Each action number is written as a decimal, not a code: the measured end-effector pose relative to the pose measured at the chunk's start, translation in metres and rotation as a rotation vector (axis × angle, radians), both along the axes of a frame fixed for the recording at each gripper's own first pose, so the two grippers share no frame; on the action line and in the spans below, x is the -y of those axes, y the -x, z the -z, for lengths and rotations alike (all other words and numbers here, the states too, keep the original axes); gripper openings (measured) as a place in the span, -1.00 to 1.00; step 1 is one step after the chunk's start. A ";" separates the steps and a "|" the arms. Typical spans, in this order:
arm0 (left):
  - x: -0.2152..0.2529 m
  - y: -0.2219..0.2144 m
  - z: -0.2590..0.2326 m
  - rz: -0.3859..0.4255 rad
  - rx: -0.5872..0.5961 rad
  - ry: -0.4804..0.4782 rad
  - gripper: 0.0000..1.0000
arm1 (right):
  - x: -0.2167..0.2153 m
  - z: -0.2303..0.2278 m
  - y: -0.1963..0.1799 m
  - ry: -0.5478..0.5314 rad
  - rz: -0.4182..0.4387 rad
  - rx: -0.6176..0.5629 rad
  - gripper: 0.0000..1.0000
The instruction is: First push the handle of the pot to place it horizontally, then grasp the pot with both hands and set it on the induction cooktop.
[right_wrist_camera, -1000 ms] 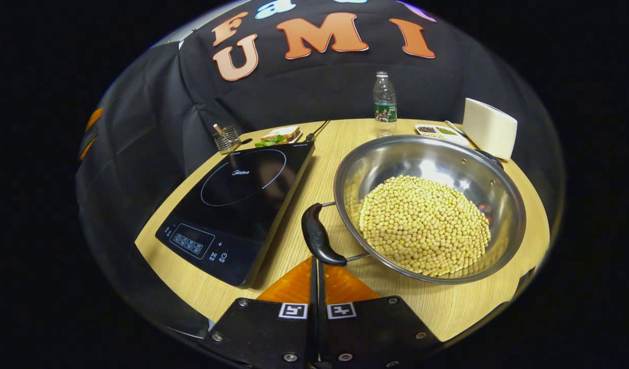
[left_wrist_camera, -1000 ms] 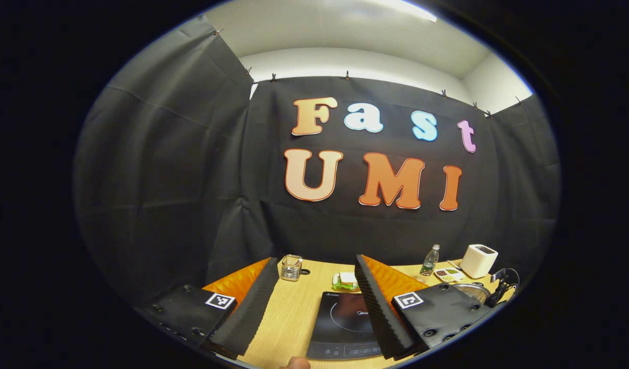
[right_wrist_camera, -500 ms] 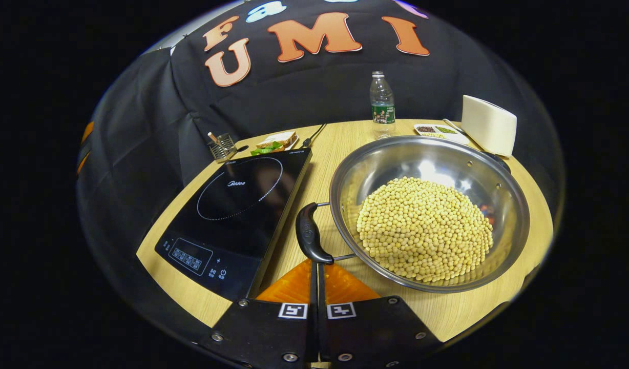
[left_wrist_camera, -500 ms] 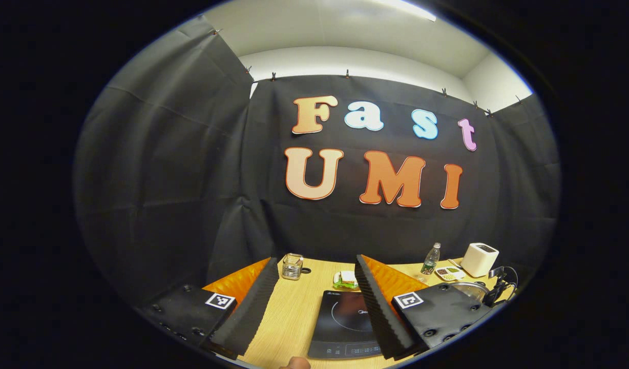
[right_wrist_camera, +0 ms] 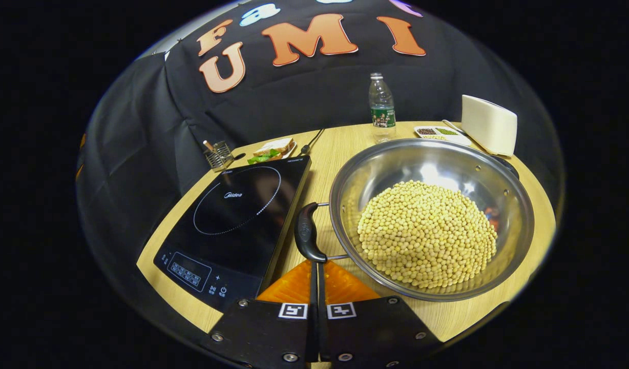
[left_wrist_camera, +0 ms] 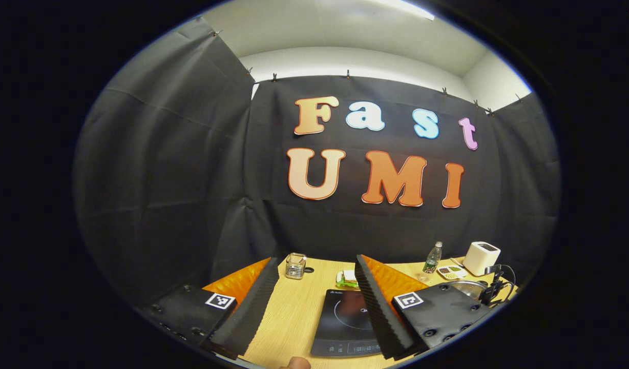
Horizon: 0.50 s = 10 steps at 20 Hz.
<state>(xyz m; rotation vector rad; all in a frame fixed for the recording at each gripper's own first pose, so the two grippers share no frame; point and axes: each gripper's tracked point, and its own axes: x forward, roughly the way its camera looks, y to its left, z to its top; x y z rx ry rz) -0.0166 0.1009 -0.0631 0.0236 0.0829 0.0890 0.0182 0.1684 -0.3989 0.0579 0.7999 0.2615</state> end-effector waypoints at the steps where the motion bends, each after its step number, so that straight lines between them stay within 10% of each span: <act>1: 0.001 0.001 0.000 0.001 0.002 0.002 0.94 | -0.001 0.000 -0.002 -0.005 0.006 0.000 -1.00; 10: 0.012 0.002 0.009 0.025 -0.016 -0.001 0.94 | -0.014 0.005 -0.021 -0.015 0.028 -0.001 -1.00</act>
